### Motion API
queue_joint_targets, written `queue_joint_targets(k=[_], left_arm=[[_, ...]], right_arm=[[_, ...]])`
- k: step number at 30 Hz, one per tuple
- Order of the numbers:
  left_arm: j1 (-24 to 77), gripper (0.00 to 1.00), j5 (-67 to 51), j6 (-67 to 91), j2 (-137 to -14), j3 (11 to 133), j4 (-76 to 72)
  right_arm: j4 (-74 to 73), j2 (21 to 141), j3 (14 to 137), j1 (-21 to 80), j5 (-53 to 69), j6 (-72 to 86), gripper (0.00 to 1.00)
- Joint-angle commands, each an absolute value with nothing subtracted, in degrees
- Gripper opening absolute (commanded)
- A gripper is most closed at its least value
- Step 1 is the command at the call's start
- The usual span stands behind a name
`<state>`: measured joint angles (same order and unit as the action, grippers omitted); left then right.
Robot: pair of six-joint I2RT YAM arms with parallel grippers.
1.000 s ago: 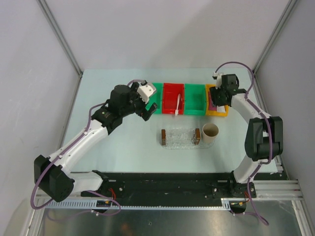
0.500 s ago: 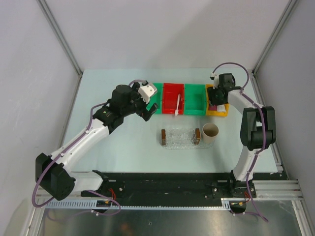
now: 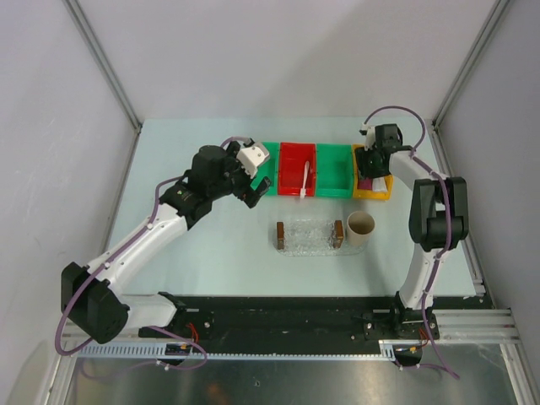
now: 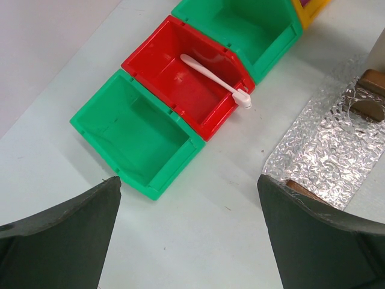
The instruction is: Prepare toiletry sets of a toothbrush and toothpaste on the tray
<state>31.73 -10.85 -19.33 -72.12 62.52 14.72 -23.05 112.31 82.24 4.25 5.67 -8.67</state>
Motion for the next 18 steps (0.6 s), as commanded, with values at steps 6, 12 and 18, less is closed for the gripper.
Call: queue_joint_targets(k=[6,12,18], left_arm=[[31.3,1.0,-11.7,-21.5,-71.9,61.8,13.6],[31.3,1.0,-11.5,-21.8,-71.8,61.6,13.7],[31.4,1.0,-11.3,-22.0,-71.9,61.6,13.7]], right_arm=[[-26.6,116.9,85.0,5.0,5.6,-10.2,0.49],[-27.7,118.1,86.0,5.7,3.3,-10.9,0.5],[-28.6,118.7,86.0,6.2,2.4,-10.8,0.44]])
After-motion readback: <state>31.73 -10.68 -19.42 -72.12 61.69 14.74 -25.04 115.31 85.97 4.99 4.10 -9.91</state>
